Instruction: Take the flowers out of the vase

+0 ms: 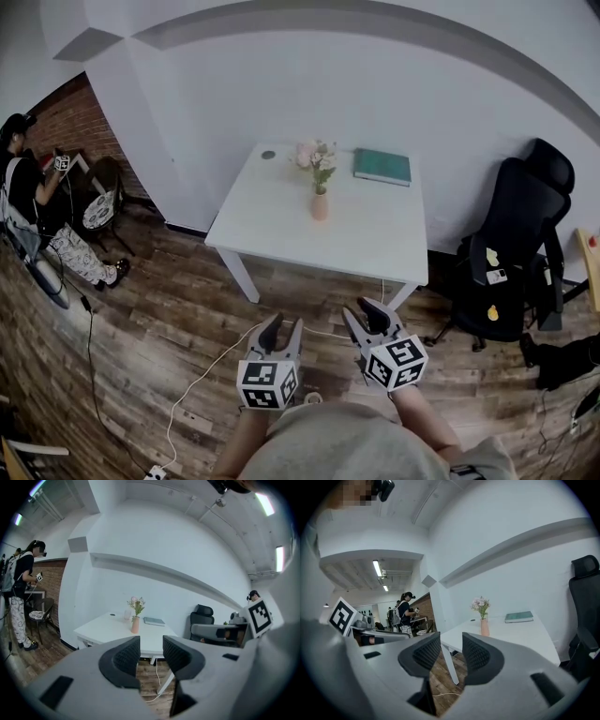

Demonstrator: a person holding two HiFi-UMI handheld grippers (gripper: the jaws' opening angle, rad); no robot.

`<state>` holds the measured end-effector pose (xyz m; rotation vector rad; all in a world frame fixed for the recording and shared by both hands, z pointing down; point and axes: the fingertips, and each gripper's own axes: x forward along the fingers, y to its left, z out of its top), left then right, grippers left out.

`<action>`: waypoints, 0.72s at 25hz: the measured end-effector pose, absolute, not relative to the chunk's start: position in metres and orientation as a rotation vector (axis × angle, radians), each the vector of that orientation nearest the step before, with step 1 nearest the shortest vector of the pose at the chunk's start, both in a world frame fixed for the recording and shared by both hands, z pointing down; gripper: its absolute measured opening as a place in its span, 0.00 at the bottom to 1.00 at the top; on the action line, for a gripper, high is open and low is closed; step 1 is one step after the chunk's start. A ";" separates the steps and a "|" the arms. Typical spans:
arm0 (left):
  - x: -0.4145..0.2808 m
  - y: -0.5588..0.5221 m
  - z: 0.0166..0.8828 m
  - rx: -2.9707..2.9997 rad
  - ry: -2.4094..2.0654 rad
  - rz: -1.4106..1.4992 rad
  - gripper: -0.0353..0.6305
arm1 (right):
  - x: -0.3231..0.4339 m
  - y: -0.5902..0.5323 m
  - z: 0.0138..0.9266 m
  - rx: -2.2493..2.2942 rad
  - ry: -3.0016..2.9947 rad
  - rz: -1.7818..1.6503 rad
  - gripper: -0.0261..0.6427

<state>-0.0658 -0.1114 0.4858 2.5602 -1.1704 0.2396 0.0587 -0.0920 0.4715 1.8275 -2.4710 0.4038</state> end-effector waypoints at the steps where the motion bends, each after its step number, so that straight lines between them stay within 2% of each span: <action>1: -0.066 -0.116 0.487 2.562 -1.167 0.240 0.26 | 0.058 -0.097 0.472 1.827 -2.469 0.403 0.26; 18: -0.065 -0.175 0.499 2.538 -1.149 0.256 0.26 | 0.062 -0.158 0.479 1.834 -2.456 0.427 0.25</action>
